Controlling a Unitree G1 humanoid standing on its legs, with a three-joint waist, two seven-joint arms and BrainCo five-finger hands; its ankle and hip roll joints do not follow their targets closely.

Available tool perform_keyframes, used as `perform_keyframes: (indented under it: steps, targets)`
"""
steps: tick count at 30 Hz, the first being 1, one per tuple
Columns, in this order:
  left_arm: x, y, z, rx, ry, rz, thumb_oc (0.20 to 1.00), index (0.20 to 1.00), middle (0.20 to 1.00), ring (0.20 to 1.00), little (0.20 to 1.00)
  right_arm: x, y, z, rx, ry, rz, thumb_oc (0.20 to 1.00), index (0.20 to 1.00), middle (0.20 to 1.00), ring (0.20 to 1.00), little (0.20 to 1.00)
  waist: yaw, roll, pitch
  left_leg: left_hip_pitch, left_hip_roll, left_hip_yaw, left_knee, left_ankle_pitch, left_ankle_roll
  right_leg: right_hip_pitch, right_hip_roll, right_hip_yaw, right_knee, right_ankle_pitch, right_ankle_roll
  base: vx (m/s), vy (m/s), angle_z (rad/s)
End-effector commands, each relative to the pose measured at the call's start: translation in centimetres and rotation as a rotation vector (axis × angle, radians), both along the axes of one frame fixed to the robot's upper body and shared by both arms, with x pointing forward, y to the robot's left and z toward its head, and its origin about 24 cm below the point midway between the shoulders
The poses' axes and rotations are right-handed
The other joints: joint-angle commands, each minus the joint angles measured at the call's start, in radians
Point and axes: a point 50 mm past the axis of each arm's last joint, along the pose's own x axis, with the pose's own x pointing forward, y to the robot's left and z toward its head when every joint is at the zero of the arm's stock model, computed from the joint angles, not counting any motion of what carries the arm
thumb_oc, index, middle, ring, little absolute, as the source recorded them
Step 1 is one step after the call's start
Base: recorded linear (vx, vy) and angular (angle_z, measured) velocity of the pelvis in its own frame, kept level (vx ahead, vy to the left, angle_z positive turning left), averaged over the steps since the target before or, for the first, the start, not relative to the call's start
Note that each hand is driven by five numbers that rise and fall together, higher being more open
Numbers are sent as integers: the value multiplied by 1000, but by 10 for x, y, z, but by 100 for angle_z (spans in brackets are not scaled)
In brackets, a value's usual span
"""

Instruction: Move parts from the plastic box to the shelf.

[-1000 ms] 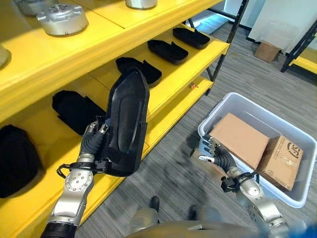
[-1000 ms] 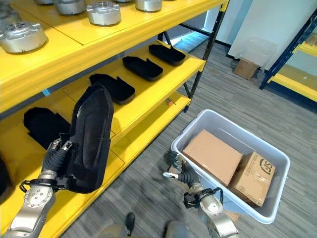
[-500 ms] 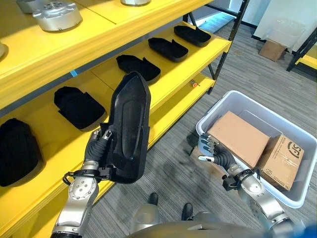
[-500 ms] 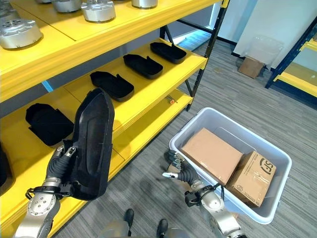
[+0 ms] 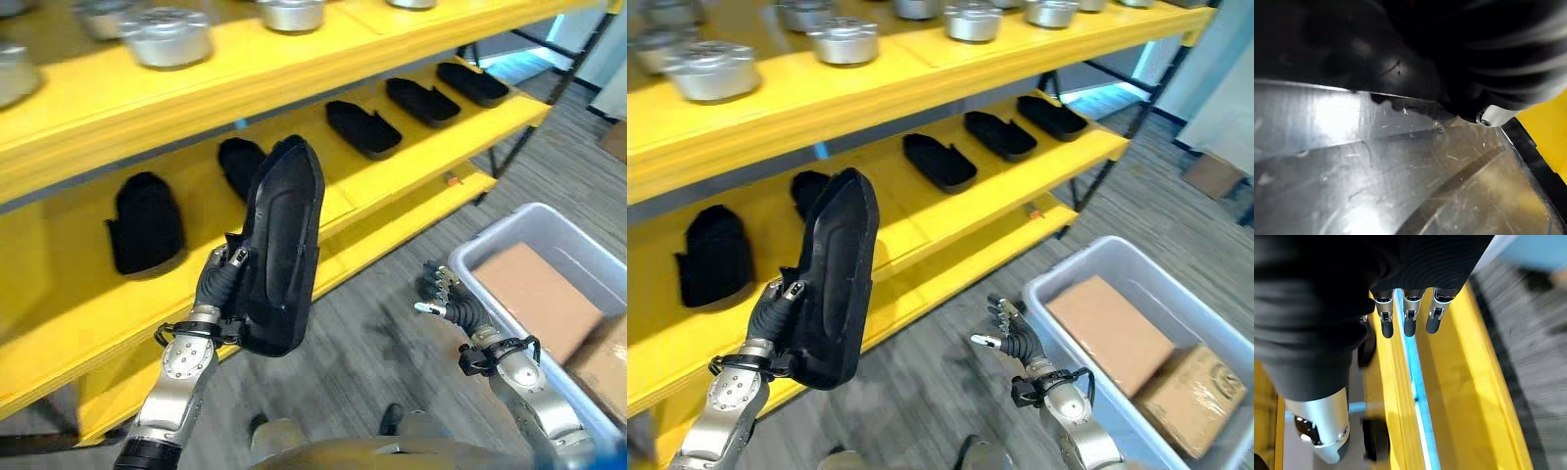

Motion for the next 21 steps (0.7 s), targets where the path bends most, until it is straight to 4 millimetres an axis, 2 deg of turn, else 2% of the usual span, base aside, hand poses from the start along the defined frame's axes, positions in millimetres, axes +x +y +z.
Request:
perform_keyframes:
  steps: [1,2,3,4,5,6,7,8,10,11,12,13,16,18,19,20,21]
  targets:
    - [-4,14,29,-6,-143,24,200,200,200,200,200,10,3,16,23,-102,14,1000,1000,1000,1000,1000,36,-5,-66,23,65,-55,-66,84,-35,17,41,62,-52,-50,4,9,238,86]
    - [-4,13,29,-6,-144,23,200,200,200,200,200,10,3,16,23,-103,13,1000,1000,1000,1000,1000,38,-7,-61,14,62,-49,-63,97,-28,12,37,48,-54,-34,-4,21,304,75]
    - [-6,16,29,5,-141,22,200,200,200,200,200,7,-1,16,17,-101,7,1000,1000,1000,1000,1000,49,-11,-67,16,34,-68,-60,44,-26,30,14,58,-67,-23,24,-56,227,43]
    - [-6,15,29,5,-142,20,200,200,200,200,200,7,-1,16,17,-101,5,1000,1000,1000,1000,1000,50,-14,-64,5,28,-62,-54,56,-19,25,8,42,-70,-7,17,63,314,35]
    - [-6,16,29,11,-138,15,200,200,200,200,200,6,-1,14,16,-95,1,1000,1000,1000,1000,1000,54,-17,-66,7,18,-74,-44,24,-20,35,-2,51,-73,-12,33,-4,236,41]
    - [-6,17,29,18,-133,10,200,200,200,200,200,5,-1,12,16,-86,-3,1000,1000,1000,1000,1000,61,-25,-67,-1,-7,-84,-38,6,-10,43,-23,45,-90,12,48,-10,457,37]
    - [-6,19,31,36,-139,9,200,200,200,200,200,4,0,12,26,-84,-4,1000,1000,1000,1000,1000,74,-41,-63,-24,-58,-91,-18,-9,14,45,-61,28,-108,59,62,-67,367,39]
    - [-6,19,31,37,-139,8,200,200,200,200,200,4,0,12,27,-85,-4,1000,1000,1000,1000,1000,73,-43,-63,-27,-61,-92,-15,-11,16,45,-63,27,-109,60,63,-78,360,25]
    - [-6,22,34,56,-145,10,200,200,200,200,200,3,2,11,31,-83,0,1000,1000,1000,1000,1000,84,-57,-63,-51,-110,-99,19,-41,31,49,-99,24,-127,86,83,-17,228,27]
    - [-6,22,34,56,-144,10,200,200,200,200,200,3,2,11,31,-83,0,1000,1000,1000,1000,1000,83,-57,-63,-51,-110,-100,19,-41,32,49,-99,24,-127,86,83,-23,357,21]
    - [-3,22,37,68,-158,2,200,200,200,200,200,5,7,11,33,-85,7,1000,1000,1000,1000,1000,90,-67,-60,-78,-162,-116,59,-70,49,54,-135,31,-148,121,101,-24,366,8]
    - [-2,22,40,79,-167,-5,200,200,200,200,200,6,9,11,40,-87,14,1000,1000,1000,1000,1000,90,-69,-58,-88,-185,-122,76,-81,57,53,-149,39,-153,138,107,-40,512,17]
    - [5,20,43,90,-182,-18,200,200,200,200,200,11,17,11,59,-96,16,1000,1000,1000,1000,1000,83,-75,-60,-117,-249,-123,99,-102,89,31,-182,88,-161,197,120,-21,351,25]
    - [9,19,47,106,-197,-26,200,200,200,200,200,15,24,14,80,-110,22,1000,1000,1000,1000,1000,71,-72,-70,-113,-274,-130,74,-95,108,13,-179,147,-149,221,117,56,373,27]
    - [14,17,49,119,-208,-38,200,200,200,200,200,17,29,17,103,-120,32,1000,1000,1000,1000,1000,42,-57,-69,-88,-291,-150,38,-80,126,-29,-124,292,-119,219,99,67,312,39]
    - [14,17,49,119,-209,-39,200,200,200,200,200,18,29,17,103,-120,32,1000,1000,1000,1000,1000,44,-59,-72,-92,-292,-147,34,-75,127,-37,-126,296,-118,221,99,67,298,54]
    - [16,14,49,115,-212,-47,200,200,200,200,200,19,31,19,106,-127,48,1000,1000,1000,1000,1000,28,-51,-65,-80,-299,-160,17,-66,137,-60,-86,366,-98,205,90,18,194,48]
